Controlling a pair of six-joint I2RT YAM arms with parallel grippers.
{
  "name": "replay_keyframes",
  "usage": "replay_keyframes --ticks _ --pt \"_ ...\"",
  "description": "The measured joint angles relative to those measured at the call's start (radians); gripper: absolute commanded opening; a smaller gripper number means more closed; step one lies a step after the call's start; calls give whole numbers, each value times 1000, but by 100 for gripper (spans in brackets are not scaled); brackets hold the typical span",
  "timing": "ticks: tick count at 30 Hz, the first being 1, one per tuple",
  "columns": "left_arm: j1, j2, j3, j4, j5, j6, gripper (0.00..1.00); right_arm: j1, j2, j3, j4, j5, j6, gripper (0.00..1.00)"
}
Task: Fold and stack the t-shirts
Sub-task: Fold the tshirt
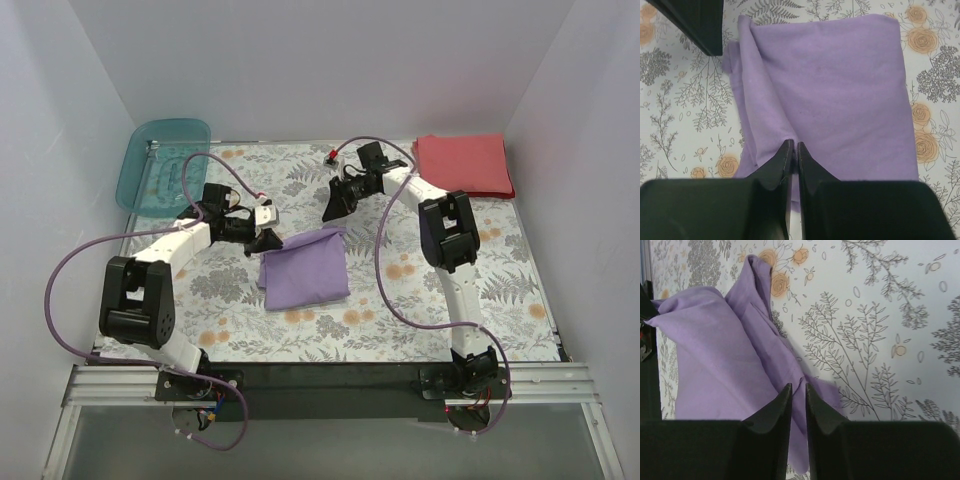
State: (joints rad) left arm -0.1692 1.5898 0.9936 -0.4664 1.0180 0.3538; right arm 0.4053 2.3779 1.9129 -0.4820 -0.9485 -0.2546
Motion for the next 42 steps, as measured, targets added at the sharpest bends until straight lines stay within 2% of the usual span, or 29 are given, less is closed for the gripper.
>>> replay_keyframes --ticks 6,12,22,30,42 --pt "-18 -97 -79 -5 -3 148 0 28 6 0 -77 8 -67 18" --pt "-23 -116 -90 -3 -10 193 0 39 50 41 -155 61 -103 17" --pt "-19 -116 -103 51 -39 123 0 93 109 217 -302 215 -117 15" --pt "24 -116 -103 108 -45 32 0 113 120 245 -343 278 -115 14" --pt "61 -113 -103 116 -50 20 0 113 120 251 -357 294 -115 13"
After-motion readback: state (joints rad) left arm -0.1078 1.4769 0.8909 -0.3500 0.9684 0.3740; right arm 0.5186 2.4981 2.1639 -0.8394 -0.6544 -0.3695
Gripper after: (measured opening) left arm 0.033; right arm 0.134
